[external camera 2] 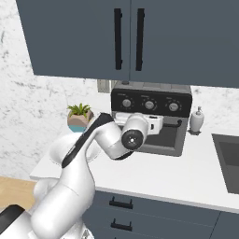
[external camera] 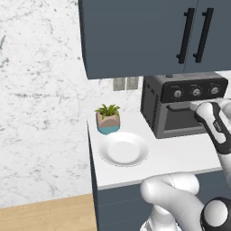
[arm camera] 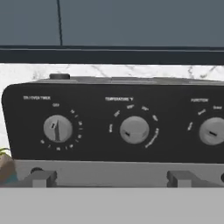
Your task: Pick up the kebab skewer and baguette bread, and place them inside the toaster oven. Close the toaster oven door and start by setting the timer.
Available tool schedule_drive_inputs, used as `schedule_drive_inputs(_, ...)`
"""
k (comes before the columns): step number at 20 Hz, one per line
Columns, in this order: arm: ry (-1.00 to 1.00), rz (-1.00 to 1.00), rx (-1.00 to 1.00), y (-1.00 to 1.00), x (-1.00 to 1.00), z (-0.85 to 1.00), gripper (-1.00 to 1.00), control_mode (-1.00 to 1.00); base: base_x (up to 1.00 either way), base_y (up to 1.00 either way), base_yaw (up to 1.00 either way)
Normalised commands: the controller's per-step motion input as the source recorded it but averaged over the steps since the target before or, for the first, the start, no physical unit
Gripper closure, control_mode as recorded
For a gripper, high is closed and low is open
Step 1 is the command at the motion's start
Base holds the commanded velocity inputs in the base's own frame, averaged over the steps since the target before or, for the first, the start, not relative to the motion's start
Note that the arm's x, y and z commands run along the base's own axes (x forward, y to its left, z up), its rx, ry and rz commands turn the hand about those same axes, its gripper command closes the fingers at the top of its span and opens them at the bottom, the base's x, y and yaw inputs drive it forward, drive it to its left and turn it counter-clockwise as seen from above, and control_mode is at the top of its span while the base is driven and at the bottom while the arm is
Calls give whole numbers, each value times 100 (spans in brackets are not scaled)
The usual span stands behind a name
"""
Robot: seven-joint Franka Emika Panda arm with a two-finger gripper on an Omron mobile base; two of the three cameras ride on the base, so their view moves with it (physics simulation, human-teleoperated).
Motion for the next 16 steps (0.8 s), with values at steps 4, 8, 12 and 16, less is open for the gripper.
schedule_drive_inputs(4, 0, 0, 0, 57, 0, 17, -100, -100, 0, 0, 0)
schedule_drive_inputs(8, -8, 0, 0, 36, 11, 4, -100, -100, 0, 0, 0)
schedule_drive_inputs(12, -5, 0, 0, 32, 18, 0, -100, -100, 0, 0, 0)
schedule_drive_inputs(16, -3, 0, 0, 35, 21, 0, -100, -100, 0, 0, 0)
